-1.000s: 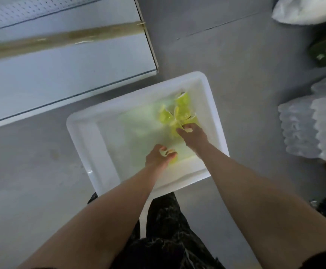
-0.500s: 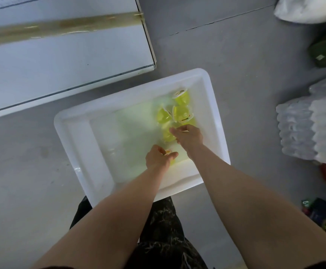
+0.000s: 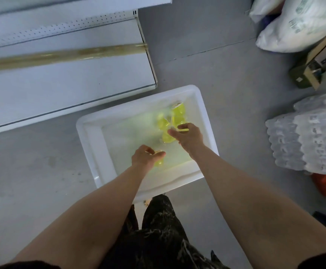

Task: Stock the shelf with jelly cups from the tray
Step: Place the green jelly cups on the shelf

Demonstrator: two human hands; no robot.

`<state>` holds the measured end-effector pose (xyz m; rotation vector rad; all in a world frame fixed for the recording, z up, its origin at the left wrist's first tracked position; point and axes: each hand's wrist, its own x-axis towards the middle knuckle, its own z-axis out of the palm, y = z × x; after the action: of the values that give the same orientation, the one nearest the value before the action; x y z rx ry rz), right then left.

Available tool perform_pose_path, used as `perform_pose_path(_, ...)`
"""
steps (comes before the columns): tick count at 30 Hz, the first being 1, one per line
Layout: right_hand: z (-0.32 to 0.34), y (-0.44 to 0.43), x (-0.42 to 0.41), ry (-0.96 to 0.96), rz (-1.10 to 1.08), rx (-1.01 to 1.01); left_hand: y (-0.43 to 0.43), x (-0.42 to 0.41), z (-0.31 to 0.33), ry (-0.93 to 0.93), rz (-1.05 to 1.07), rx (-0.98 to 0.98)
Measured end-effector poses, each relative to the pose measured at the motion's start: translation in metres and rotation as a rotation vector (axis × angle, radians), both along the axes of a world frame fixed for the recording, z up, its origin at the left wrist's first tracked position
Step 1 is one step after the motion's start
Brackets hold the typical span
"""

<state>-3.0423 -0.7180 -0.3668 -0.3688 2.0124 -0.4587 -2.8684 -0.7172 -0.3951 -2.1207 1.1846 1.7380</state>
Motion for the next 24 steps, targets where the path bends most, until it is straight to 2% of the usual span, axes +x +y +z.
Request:
perform_pose_path(8, 0.114, -0.033, -0.014, 0.178, 0.212, -0.275, -0.054, 0.003, 0.112, 0.100, 0.024, -0.313)
perform_pose_path(12, 0.184, -0.061, -0.024, 0.257, 0.287, -0.420, -0.094, 0.004, 0.188, 0.141, 0.034, -0.512)
perform_pose_path(16, 0.263, -0.087, -0.031, 0.342, 0.359, -0.585, -0.122, 0.005, 0.274, 0.261, 0.107, -0.684)
perform_pose_path(24, 0.417, -0.117, -0.029, 0.397, 0.495, -0.941, -0.163, 0.015, 0.433, 0.302, -0.018, -1.014)
